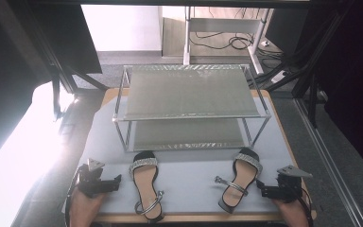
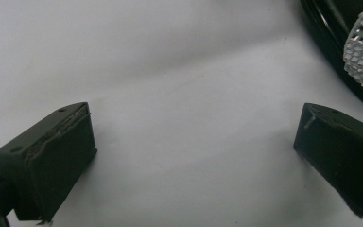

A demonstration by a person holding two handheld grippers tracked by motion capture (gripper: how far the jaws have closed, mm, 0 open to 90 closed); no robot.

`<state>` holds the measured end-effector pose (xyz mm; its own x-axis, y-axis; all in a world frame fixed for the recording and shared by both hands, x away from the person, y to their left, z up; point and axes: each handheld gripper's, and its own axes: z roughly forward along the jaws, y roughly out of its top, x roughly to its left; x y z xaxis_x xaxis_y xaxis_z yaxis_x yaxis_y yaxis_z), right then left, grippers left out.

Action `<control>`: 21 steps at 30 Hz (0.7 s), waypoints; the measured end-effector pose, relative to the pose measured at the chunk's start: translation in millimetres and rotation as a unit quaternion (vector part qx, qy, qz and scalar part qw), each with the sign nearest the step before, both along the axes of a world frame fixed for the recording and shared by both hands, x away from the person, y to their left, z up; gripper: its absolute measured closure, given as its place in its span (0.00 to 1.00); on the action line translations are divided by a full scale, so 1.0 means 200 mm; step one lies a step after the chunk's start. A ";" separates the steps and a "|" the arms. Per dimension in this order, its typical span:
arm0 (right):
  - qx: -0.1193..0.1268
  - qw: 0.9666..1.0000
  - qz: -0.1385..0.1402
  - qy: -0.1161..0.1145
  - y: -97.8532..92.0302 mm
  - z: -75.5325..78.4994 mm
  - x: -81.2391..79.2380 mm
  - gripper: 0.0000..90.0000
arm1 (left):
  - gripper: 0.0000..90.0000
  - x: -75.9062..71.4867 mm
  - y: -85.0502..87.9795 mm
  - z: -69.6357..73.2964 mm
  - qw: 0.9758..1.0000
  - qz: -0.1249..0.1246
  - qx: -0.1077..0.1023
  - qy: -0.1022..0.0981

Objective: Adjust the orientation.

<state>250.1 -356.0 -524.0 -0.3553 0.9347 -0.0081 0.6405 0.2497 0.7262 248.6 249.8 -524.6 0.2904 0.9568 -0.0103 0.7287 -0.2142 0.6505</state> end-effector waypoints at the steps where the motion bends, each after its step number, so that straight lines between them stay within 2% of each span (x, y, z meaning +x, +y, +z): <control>1: 0.000 1.000 0.000 0.000 0.00 0.00 0.00 0.00 | 0.00 0.00 0.00 0.00 1.000 0.000 0.000 0.000; 21: 0.001 1.000 -0.002 -0.003 0.00 0.00 0.00 0.00 | 0.00 0.00 0.00 0.00 1.000 0.001 -0.004 -0.001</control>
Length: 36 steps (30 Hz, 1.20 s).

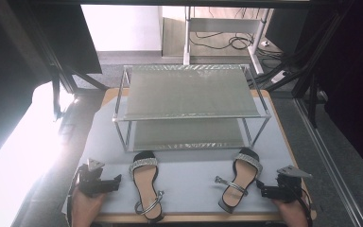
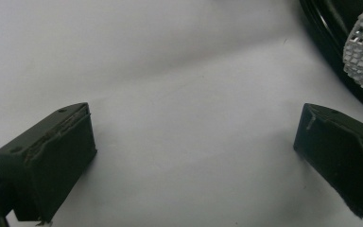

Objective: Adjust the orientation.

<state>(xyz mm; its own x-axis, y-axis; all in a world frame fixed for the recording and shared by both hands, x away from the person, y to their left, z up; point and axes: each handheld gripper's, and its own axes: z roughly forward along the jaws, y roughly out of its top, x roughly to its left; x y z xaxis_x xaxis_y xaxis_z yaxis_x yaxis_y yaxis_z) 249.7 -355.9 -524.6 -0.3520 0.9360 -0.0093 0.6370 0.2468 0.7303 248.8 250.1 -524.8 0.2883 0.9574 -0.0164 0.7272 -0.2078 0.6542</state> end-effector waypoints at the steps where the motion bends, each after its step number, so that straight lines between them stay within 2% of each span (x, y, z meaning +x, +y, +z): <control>1: 0.000 1.000 0.000 0.000 0.00 0.00 0.00 0.00 | 0.00 0.00 0.00 0.00 1.000 0.000 0.000 0.000; 10: 0.001 1.000 0.000 -0.001 0.00 0.00 0.00 0.00 | 0.00 0.00 0.00 0.01 1.000 -0.010 -0.002 -0.003; 12: 0.001 1.000 -0.001 -0.001 0.00 0.00 0.00 0.00 | 0.00 0.00 0.00 0.01 1.000 -0.013 0.004 -0.013; 14: 0.001 1.000 -0.001 -0.002 0.00 0.00 0.00 0.00 | 0.00 0.01 -0.01 0.02 1.000 -0.015 0.001 -0.015; 22: 0.001 1.000 -0.003 -0.004 0.00 0.00 -0.01 0.00 | 0.00 0.06 -0.05 0.02 1.000 -0.020 0.010 -0.014; 26: 0.001 1.000 -0.004 -0.004 0.00 0.00 -0.01 0.00 | 0.00 0.09 -0.10 0.02 0.999 -0.035 0.015 -0.008; 29: 0.001 1.000 -0.004 -0.004 0.00 0.00 -0.01 0.00 | 0.02 0.11 -0.13 0.03 0.999 -0.035 0.025 -0.012; 36: 0.001 1.000 -0.005 -0.004 0.00 0.00 -0.01 0.00 | 0.04 0.15 -0.19 0.03 0.999 -0.047 0.013 -0.010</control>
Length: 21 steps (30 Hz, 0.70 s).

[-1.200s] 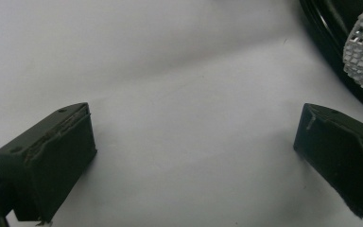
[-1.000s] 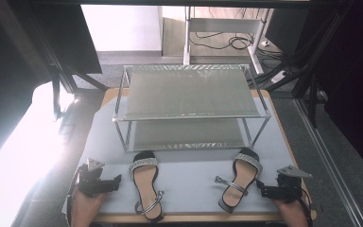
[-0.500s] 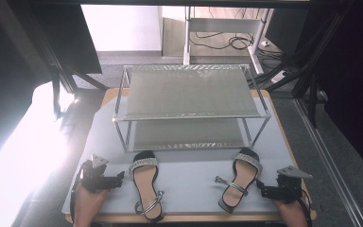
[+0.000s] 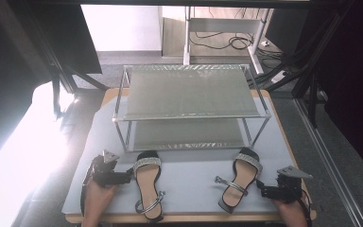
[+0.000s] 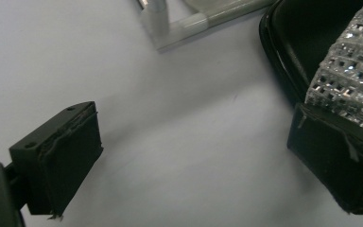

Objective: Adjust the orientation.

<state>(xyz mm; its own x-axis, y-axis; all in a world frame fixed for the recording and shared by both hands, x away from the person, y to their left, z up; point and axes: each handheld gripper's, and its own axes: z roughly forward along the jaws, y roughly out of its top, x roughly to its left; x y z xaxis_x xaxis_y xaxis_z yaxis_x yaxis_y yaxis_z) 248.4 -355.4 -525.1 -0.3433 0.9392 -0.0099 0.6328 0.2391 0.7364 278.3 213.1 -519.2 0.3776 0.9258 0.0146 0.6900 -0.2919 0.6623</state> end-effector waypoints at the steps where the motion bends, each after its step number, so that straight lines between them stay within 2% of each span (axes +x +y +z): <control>1: 0.000 1.000 0.000 0.000 0.00 0.00 0.00 0.00 | 0.04 0.01 -0.02 0.00 1.000 -0.002 -0.002 0.001; 5: 0.000 1.000 -0.001 0.000 0.00 0.00 0.00 0.00 | 0.05 0.04 -0.08 0.01 1.000 -0.009 -0.002 0.002; 11: 0.000 1.000 -0.001 0.000 0.00 0.00 0.00 0.00 | 0.10 0.09 -0.17 0.01 1.000 -0.017 -0.016 0.016; 13: 0.000 1.000 -0.001 0.000 0.00 0.00 0.00 0.00 | 0.10 0.10 -0.22 0.01 0.999 -0.023 -0.018 0.015; 21: 0.000 1.000 -0.001 0.000 0.00 0.00 0.00 0.00 | 0.10 0.15 -0.30 0.01 0.999 -0.048 -0.019 0.015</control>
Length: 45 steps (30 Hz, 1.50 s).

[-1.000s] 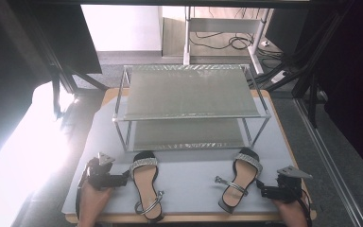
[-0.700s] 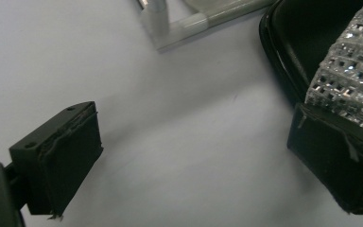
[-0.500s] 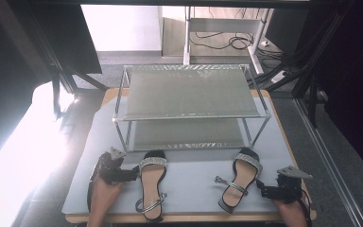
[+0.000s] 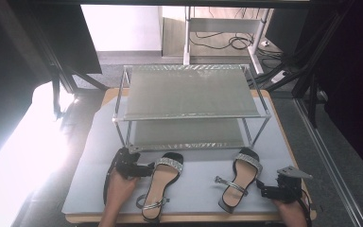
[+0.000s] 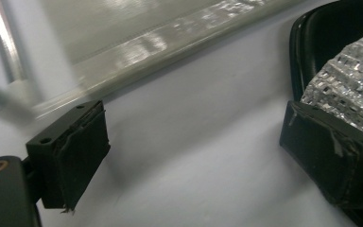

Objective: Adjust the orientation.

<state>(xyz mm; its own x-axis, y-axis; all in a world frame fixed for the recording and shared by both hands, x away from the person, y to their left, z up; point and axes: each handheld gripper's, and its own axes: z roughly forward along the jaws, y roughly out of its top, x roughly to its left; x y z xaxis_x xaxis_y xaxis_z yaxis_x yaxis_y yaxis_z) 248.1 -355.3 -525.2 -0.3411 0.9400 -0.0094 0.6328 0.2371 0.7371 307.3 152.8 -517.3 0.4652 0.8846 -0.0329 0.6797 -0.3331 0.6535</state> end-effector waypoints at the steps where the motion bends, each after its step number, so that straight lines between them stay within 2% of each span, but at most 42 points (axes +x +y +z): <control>1: 0.000 1.000 0.000 0.000 0.00 0.00 0.00 0.00 | 0.10 0.01 -0.02 0.00 1.000 -0.007 -0.003 0.003; 8: 0.000 1.000 0.000 -0.001 0.00 0.00 0.00 0.00 | 0.11 0.03 -0.07 -0.01 1.000 -0.024 -0.014 0.009; 10: 0.000 1.000 0.000 -0.001 0.00 0.00 0.00 0.00 | 0.10 0.04 -0.06 0.00 1.000 -0.025 -0.011 0.014; 12: 0.000 1.000 0.000 -0.001 0.00 0.00 0.00 0.00 | 0.10 0.03 -0.04 0.02 0.999 -0.026 -0.022 0.020; 16: 0.000 1.000 0.000 -0.001 0.00 0.00 0.00 0.00 | 0.10 0.00 0.01 0.06 0.999 -0.036 -0.037 0.013; 17: 0.000 1.000 0.000 -0.001 0.00 0.00 0.00 0.00 | 0.15 -0.01 0.01 0.08 0.998 -0.040 -0.042 0.010; 19: 0.000 1.000 0.000 -0.001 0.00 0.00 0.00 0.00 | 0.17 -0.03 0.02 0.10 0.996 -0.060 -0.059 0.010; 21: 0.000 1.000 0.000 -0.001 0.00 0.00 0.00 0.00 | 0.20 -0.04 0.01 0.11 0.996 -0.069 -0.064 0.011; 22: 0.000 1.000 0.000 -0.001 0.00 0.00 0.00 0.00 | 0.26 -0.04 0.01 0.11 0.995 -0.081 -0.065 0.010; 25: 0.000 1.000 0.000 -0.001 0.00 0.00 0.00 0.00 | 0.35 -0.06 -0.01 0.12 0.992 -0.102 -0.079 0.013; 32: 0.000 1.000 0.000 -0.001 0.00 0.00 0.00 0.00 | 0.46 -0.03 -0.10 0.10 0.987 -0.135 -0.081 0.029; 35: 0.000 1.000 0.000 -0.001 0.00 0.00 0.00 0.00 | 0.49 -0.01 -0.13 0.07 0.987 -0.140 -0.077 0.036; 38: 0.000 1.000 0.000 -0.001 0.00 0.00 0.00 0.00 | 0.49 0.00 -0.15 0.05 0.985 -0.140 -0.090 0.038; 43: 0.000 1.000 0.000 -0.001 0.00 0.00 0.00 0.00 | 0.59 0.03 -0.16 0.02 0.982 -0.133 -0.127 0.048; 45: 0.000 1.000 0.000 -0.001 0.00 0.00 0.00 0.00 | 0.61 0.04 -0.15 0.01 0.978 -0.126 -0.148 0.071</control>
